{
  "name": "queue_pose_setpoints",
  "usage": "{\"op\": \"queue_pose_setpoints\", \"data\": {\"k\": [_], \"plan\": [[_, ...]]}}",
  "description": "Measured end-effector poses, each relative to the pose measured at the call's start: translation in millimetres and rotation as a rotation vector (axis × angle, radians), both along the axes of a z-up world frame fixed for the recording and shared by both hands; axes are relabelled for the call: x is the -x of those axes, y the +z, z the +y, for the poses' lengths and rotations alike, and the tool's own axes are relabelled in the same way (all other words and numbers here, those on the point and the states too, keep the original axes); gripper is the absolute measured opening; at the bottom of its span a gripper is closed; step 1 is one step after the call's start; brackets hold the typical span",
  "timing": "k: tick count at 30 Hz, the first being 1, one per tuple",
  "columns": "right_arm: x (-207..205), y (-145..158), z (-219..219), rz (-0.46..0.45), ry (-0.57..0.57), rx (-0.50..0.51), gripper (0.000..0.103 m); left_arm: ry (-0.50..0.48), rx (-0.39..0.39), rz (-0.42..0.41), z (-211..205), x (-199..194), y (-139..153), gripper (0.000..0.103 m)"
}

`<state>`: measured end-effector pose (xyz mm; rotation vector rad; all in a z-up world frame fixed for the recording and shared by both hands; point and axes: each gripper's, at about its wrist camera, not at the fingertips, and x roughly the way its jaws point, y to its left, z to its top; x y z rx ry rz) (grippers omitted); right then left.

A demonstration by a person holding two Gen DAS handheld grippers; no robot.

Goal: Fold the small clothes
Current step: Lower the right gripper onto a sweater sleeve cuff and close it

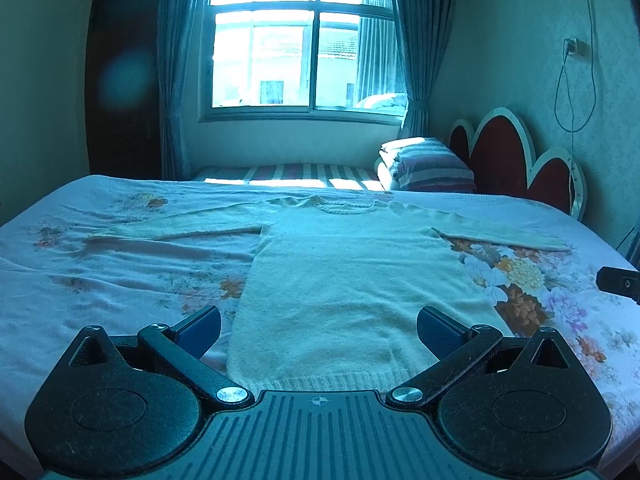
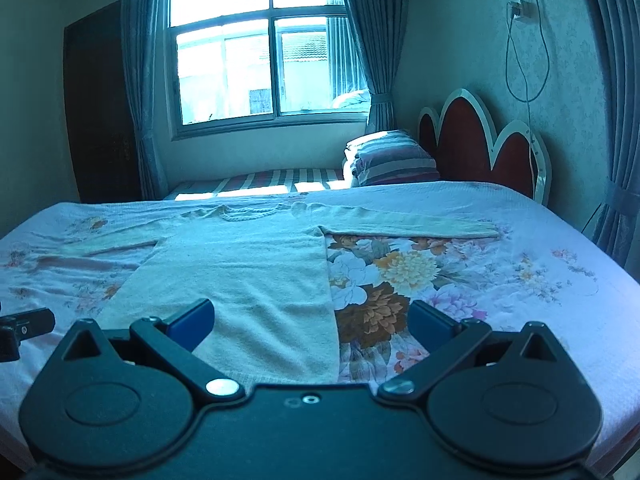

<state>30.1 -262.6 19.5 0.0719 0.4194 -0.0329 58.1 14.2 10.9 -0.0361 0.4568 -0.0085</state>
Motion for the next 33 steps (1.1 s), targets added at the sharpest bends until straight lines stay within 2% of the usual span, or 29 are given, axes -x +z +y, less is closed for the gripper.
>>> {"op": "queue_pose_setpoints", "data": {"k": [3, 5, 7, 10, 11, 13, 15, 20, 24, 29, 33], "plan": [[-26.3, 5.0, -29.7, -0.028, -0.042, -0.053, 0.101, 0.007, 0.013, 0.008, 5.7, -33.6, -2.8, 0.103], [-49.7, 7.6, -53.1, -0.032, -0.074, -0.105, 0.095, 0.018, -0.014, 0.017, 6.2, -58.2, -7.9, 0.103], [-74.3, 8.3, -74.3, -0.029, -0.112, -0.140, 0.079, 0.030, -0.036, 0.037, 5.9, -90.6, -15.6, 0.103], [-119.1, 6.7, -109.5, -0.026, -0.163, -0.208, 0.071, 0.050, -0.014, 0.070, 9.2, -134.9, -25.1, 0.103], [-134.9, 4.9, -121.9, -0.020, -0.186, -0.229, 0.066, 0.056, -0.001, 0.080, 10.2, -150.3, -28.6, 0.103], [-167.1, 0.0, -149.6, -0.014, -0.227, -0.283, 0.049, 0.068, 0.009, 0.110, 12.3, -178.0, -35.0, 0.103], [-197.7, -8.2, -179.0, -0.006, -0.287, -0.338, 0.043, 0.075, 0.010, 0.137, 14.7, -201.1, -39.1, 0.103], [-254.2, -52.0, -257.7, -0.006, -0.444, -0.538, 0.037, 0.098, -0.008, 0.205, 24.6, -241.9, -51.9, 0.103], [-281.0, -99.9, -310.3, 0.018, -0.557, -0.714, 0.032, 0.146, -0.034, 0.240, 29.6, -249.5, -56.1, 0.103], [-304.4, -138.1, -338.5, 0.026, -0.557, -0.790, 0.033, 0.221, -0.082, 0.265, 26.0, -244.6, -51.3, 0.103], [-320.0, -153.3, -352.3, 0.031, -0.544, -0.843, 0.031, 0.286, -0.079, 0.273, 21.8, -235.1, -46.2, 0.103]]}}
